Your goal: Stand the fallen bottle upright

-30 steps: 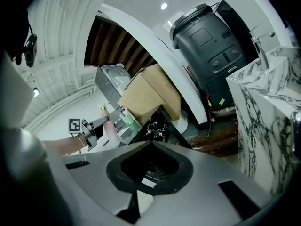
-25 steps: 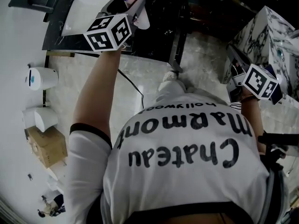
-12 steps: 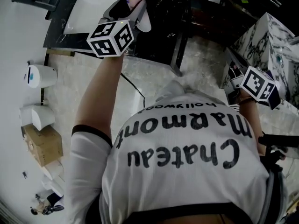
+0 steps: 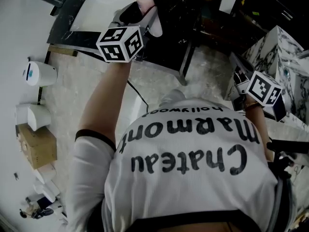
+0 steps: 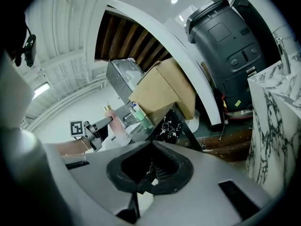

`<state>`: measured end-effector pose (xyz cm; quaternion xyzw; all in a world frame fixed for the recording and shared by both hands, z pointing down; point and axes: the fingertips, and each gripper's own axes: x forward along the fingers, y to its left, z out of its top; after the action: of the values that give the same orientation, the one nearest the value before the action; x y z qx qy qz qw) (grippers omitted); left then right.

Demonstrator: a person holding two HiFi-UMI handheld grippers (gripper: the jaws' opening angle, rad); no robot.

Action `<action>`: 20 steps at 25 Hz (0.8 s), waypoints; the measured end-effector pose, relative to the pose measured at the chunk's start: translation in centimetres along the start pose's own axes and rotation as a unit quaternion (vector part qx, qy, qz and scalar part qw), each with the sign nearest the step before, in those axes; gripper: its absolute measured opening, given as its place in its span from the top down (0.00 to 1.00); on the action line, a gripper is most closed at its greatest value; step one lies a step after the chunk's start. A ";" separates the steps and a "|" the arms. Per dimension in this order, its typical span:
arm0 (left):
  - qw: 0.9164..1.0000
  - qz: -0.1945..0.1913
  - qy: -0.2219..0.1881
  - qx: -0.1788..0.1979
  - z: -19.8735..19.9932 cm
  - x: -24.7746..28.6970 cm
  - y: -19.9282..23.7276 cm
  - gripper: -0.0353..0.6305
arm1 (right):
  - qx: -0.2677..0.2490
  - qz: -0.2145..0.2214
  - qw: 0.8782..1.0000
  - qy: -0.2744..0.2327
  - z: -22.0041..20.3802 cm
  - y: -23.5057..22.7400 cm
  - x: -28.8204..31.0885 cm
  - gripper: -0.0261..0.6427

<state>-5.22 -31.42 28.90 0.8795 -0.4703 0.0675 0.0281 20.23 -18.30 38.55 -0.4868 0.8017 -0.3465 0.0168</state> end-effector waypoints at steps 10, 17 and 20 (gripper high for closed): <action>1.000 0.012 -0.007 -0.001 -0.1 0.0 0.0 0.53 | -0.005 0.004 1.000 0.015 -0.6 0.1 0.3 0.95; 1.000 0.016 -0.007 0.000 -0.2 -0.3 0.1 0.53 | -0.001 -0.003 1.000 0.024 -1.3 -0.4 0.1 0.95; 1.000 0.017 -0.007 0.002 -0.2 -0.4 0.0 0.53 | 0.000 -0.002 1.000 0.022 -1.3 -0.5 0.0 0.95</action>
<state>-5.49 -31.09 29.05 0.8721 -0.4849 0.0626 0.0221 20.12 -17.77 39.85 -0.4810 0.8008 -0.3569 -0.0015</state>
